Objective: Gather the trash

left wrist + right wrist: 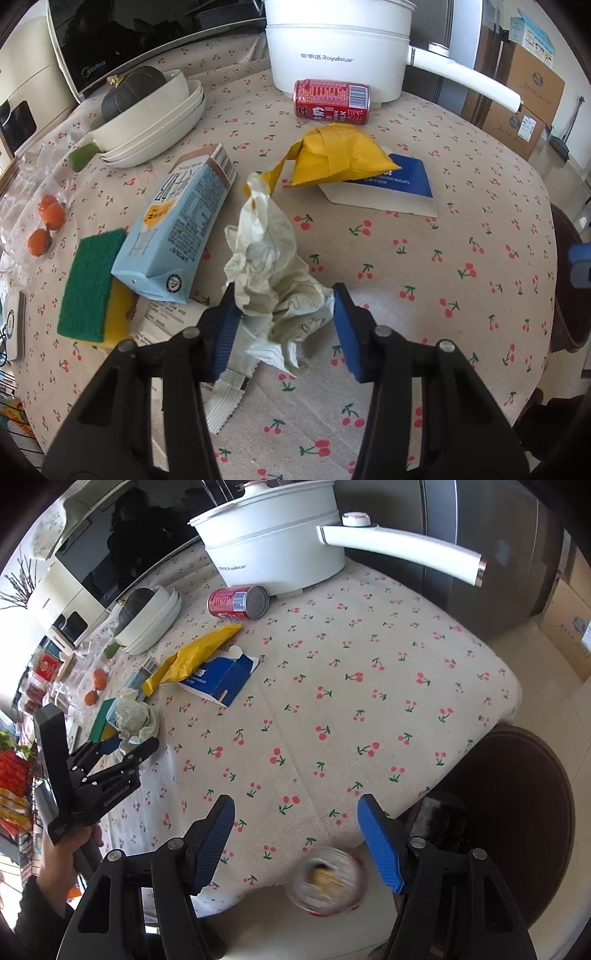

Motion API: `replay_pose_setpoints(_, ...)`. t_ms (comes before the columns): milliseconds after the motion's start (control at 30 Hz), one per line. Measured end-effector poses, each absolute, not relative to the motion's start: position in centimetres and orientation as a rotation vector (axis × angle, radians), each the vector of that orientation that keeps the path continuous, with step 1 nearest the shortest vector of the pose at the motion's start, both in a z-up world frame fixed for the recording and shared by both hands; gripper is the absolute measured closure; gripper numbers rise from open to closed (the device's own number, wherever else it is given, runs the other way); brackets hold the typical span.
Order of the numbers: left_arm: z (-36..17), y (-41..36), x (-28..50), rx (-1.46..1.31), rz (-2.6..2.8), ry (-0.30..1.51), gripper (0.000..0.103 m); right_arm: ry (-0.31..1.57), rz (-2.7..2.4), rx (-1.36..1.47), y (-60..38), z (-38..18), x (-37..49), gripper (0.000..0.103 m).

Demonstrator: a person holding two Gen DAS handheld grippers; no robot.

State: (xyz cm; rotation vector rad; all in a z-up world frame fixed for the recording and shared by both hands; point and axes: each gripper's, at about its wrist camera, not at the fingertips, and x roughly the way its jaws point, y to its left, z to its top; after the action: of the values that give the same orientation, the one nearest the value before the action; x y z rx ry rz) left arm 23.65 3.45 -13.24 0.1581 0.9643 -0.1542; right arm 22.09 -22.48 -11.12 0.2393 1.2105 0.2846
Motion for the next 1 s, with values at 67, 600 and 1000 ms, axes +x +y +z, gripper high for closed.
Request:
replay_pose_setpoints(67,-13.0,3.2,23.5,0.157,-0.157,0.963,0.061,1.261,0.28,0.245,-22.4,-12.3,22.4,0.033)
replay_pose_setpoints(600,-7.6,5.4,15.2,0.123,-0.317,0.918,0.063,1.426,0.334,0.072,-21.7,-19.2,12.2,0.016)
replay_pose_setpoints(1000,-7.0,10.9,9.8,0.092,-0.3,0.905,0.063,1.817,0.596,-0.373,-10.8,-41.9,-6.0,0.015)
